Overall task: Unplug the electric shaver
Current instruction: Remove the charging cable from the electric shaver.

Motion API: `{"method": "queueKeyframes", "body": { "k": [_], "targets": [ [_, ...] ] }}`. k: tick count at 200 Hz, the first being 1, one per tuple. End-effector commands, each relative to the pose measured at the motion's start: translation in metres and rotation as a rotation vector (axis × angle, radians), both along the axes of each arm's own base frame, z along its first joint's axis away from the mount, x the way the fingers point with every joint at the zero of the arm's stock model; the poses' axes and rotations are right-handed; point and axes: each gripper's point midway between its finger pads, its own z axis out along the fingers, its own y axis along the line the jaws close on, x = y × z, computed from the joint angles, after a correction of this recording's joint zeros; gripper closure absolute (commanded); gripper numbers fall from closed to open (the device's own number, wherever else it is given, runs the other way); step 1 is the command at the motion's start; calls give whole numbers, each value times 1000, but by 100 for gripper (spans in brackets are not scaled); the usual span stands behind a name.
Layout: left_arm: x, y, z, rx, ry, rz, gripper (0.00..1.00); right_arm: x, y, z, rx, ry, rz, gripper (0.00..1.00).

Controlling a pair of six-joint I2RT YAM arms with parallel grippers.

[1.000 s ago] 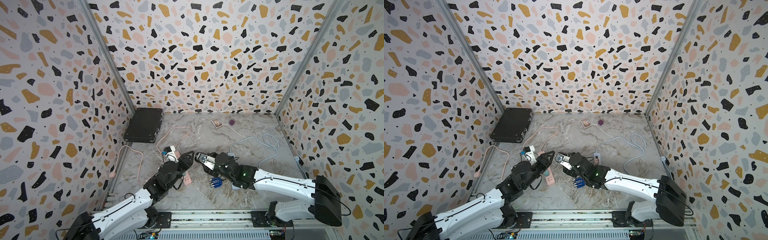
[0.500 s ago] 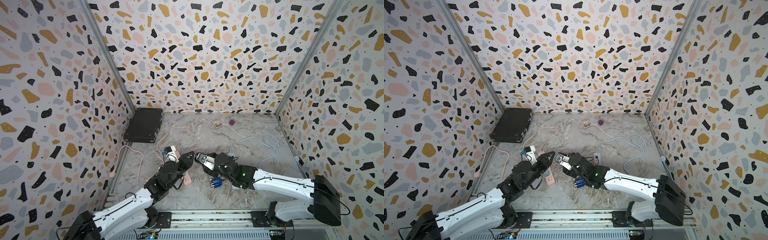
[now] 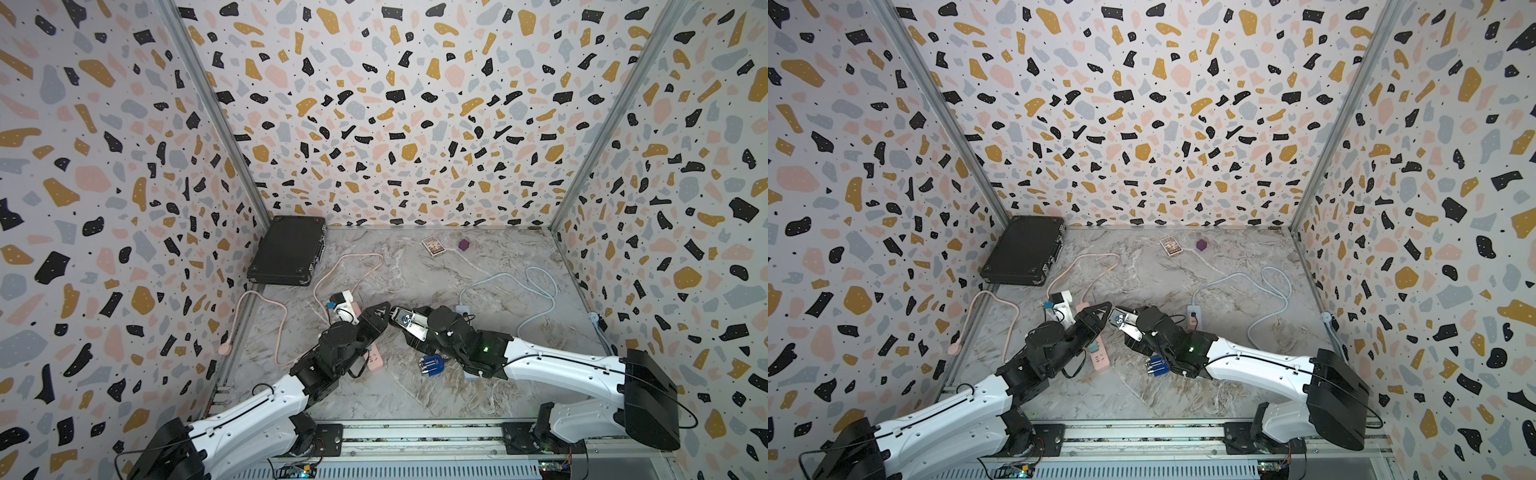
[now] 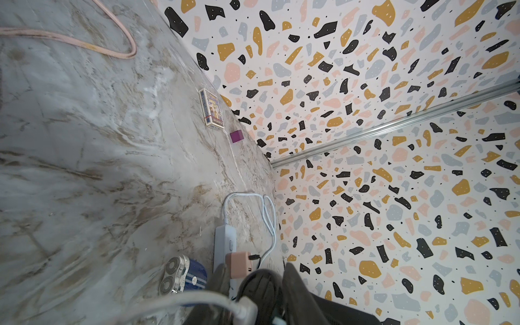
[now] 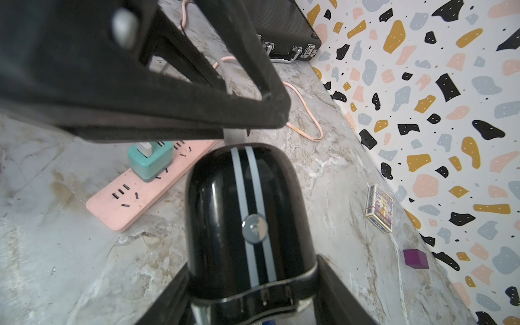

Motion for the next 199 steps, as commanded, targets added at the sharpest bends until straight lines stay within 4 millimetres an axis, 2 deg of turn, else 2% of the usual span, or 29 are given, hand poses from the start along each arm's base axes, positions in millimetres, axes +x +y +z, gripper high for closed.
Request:
{"method": "queueKeyframes", "body": {
  "k": [1, 48, 78, 114, 130, 199],
  "targets": [
    [1, -2, 11, -35, -38, -5, 68, 0, 7, 15, 56, -18, 4, 78],
    [0, -2, 9, -39, -35, -8, 77, 0, 7, 19, 65, -30, 3, 78],
    [1, -4, 9, -48, -41, -13, 90, -1, 8, 20, 76, -24, 1, 78],
    [1, -1, 8, -59, -44, -2, 94, -1, 10, 20, 98, -17, 1, 78],
    [1, 2, 9, -57, -50, 14, 100, -2, 10, 19, 106, -15, 1, 79],
    [-1, 15, 32, 8, -114, 46, 100, -6, 4, -9, 34, -7, 20, 79]
  ]
}}
